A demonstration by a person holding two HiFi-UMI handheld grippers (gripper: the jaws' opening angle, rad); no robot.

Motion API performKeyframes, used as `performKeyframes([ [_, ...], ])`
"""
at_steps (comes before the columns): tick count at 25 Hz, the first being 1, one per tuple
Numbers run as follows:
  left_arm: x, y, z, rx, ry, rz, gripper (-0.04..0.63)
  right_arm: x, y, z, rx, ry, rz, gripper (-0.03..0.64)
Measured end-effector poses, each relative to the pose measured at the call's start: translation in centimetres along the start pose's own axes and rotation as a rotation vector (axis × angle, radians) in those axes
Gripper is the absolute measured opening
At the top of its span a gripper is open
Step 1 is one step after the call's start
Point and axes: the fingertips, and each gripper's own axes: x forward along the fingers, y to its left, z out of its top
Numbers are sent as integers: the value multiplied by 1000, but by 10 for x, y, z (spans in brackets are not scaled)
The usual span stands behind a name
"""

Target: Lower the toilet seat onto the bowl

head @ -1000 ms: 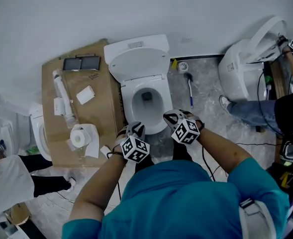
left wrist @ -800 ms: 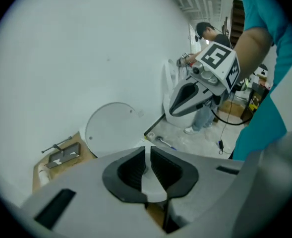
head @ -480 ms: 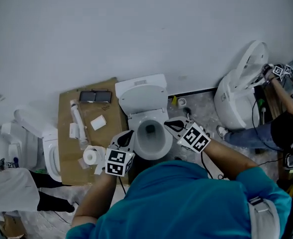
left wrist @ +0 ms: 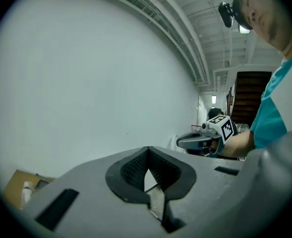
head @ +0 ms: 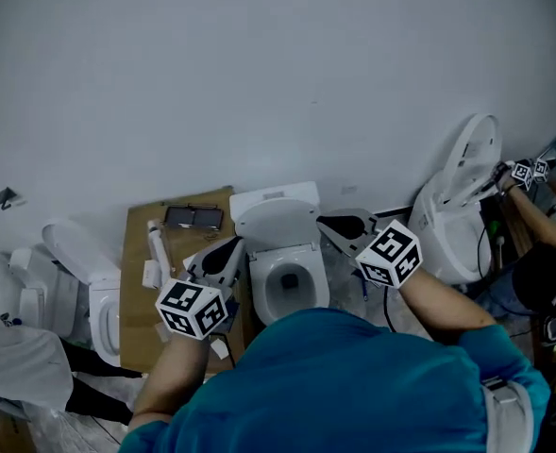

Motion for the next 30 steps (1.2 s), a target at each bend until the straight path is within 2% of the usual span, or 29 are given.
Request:
performKeyframes([
  [4, -11, -3, 39, -62, -92, -31, 3, 0, 8, 43, 25, -87, 5, -2],
  [8, -16, -5, 67, -74, -153, -38, 3, -3, 4, 72, 62, -141, 1, -2],
  [15, -2, -6, 61, -100, -116, -50, 3, -5, -10, 68, 155, -147, -17, -2],
  [18, 8, -7, 52, -87, -96, -50, 3, -4, -17, 59, 189, -150, -29, -2],
  [30, 14, -12, 44, -112, -85, -64, 3, -5, -21, 45, 188, -131, -35, -3],
])
